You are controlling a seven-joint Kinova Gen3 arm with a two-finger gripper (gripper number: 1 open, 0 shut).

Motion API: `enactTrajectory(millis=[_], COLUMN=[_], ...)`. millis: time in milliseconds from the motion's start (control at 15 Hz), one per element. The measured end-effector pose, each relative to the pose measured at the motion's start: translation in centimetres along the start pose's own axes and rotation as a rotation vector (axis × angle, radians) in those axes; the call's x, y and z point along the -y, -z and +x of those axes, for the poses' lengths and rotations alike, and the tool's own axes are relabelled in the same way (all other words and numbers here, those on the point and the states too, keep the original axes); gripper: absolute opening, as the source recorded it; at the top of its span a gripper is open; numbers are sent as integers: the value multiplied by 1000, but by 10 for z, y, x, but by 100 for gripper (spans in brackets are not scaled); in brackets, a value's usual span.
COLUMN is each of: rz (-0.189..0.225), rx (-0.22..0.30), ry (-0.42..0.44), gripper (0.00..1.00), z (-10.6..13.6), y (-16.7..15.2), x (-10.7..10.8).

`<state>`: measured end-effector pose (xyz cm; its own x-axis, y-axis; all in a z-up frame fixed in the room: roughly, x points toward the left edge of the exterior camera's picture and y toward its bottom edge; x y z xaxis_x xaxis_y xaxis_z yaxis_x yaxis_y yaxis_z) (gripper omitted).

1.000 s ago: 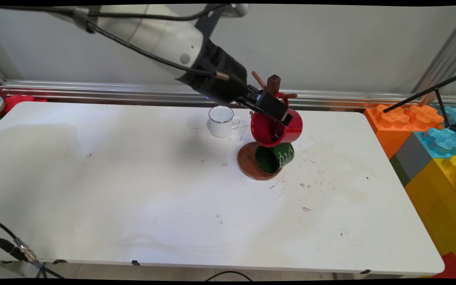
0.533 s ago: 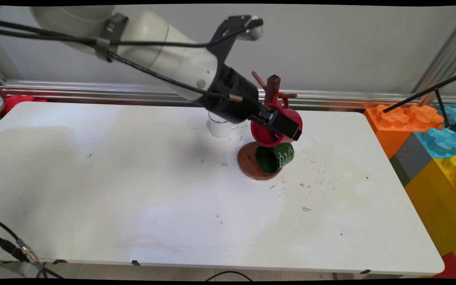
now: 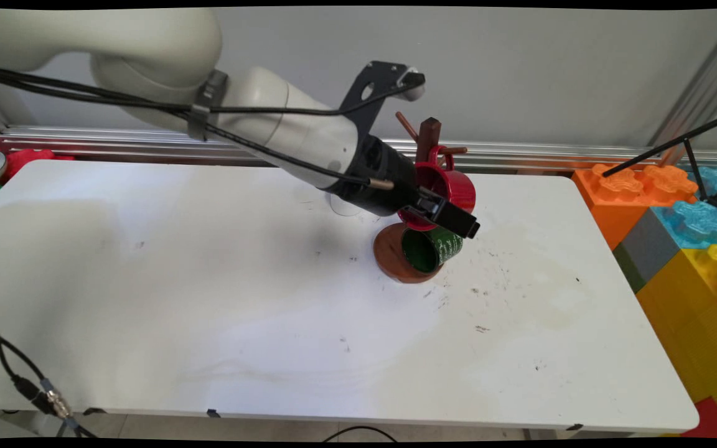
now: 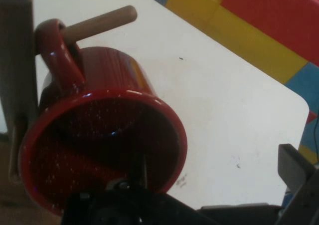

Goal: Pick up the red mug from the rack

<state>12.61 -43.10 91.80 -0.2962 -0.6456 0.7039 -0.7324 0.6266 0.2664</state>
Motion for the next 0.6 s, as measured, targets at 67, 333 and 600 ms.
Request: enactTrajectory(millis=[67, 333, 600], rz=[-6, -22, -29], rx=[-9, -33, -47], ry=[-12, -50, -78], gripper=[100, 100, 100], z=[-1, -7, -12], y=[-4, -17, -28], x=[0, 3, 7])
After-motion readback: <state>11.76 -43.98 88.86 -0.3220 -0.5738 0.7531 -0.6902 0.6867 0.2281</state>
